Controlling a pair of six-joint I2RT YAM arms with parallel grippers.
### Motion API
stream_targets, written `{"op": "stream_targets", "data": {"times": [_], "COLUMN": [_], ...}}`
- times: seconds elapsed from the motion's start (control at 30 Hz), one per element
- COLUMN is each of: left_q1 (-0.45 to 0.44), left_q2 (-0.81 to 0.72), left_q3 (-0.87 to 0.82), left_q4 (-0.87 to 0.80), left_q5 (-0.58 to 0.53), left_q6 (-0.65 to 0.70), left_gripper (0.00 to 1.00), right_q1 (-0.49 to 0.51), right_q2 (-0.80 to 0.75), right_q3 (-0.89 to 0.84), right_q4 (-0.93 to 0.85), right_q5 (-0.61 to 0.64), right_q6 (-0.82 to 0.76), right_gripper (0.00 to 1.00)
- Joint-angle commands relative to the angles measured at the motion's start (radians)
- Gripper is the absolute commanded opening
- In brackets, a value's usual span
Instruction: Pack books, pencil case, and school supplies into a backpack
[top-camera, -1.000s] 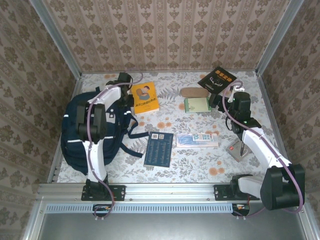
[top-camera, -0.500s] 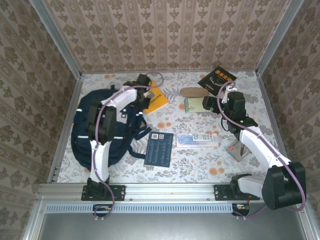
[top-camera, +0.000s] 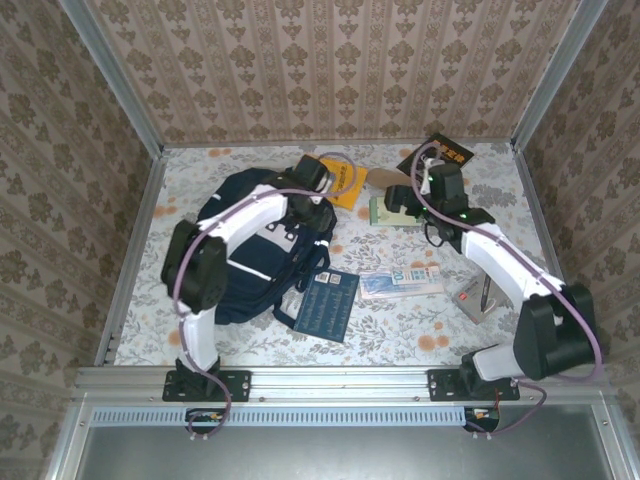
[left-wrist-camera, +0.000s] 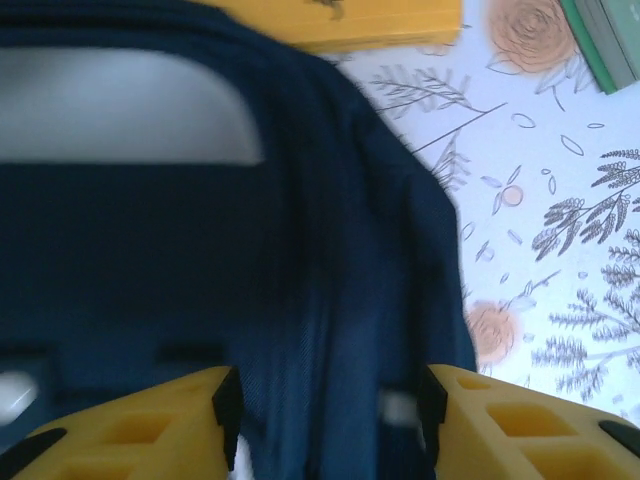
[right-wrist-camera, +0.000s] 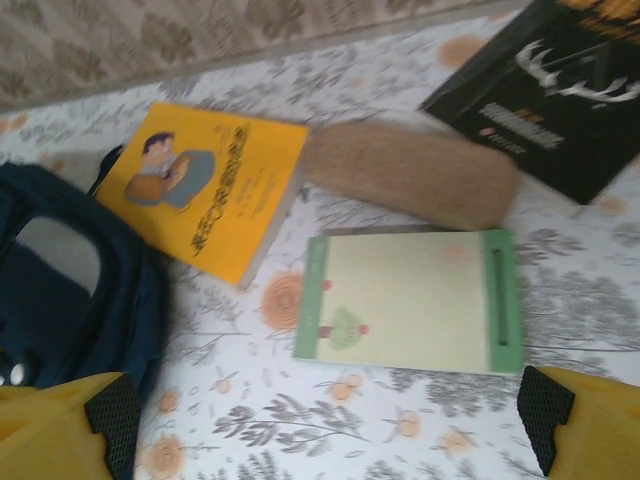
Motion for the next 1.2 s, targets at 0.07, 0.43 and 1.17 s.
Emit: {"op": "stream_targets", "data": {"times": [0.07, 0.43, 1.17], "left_q1": [0.016, -0.035, 0.132], "left_q2": [-0.226, -0.592, -0.592], "left_q3": [-0.226, -0.696, -0.843], "left_q4": [0.012, 0.056, 0.064], "left_q5": [-0.066, -0.03, -0.111], "left_q6": [-0.242, -0.611, -0.5], "left_gripper": [0.59, 0.63, 0.5], "right_q1": [0.089, 0.242, 0.241], "right_q2": [0.19, 0.548, 0.622], "right_q3": [0.172, 0.436, 0.443], "right_q4": [-0.106, -0.14, -0.121], "right_q5": [-0.101, -0.148, -0.174], "right_q6": [0.033, 0.163, 0.258], "right_gripper": [1.0, 0.56, 0.0]}}
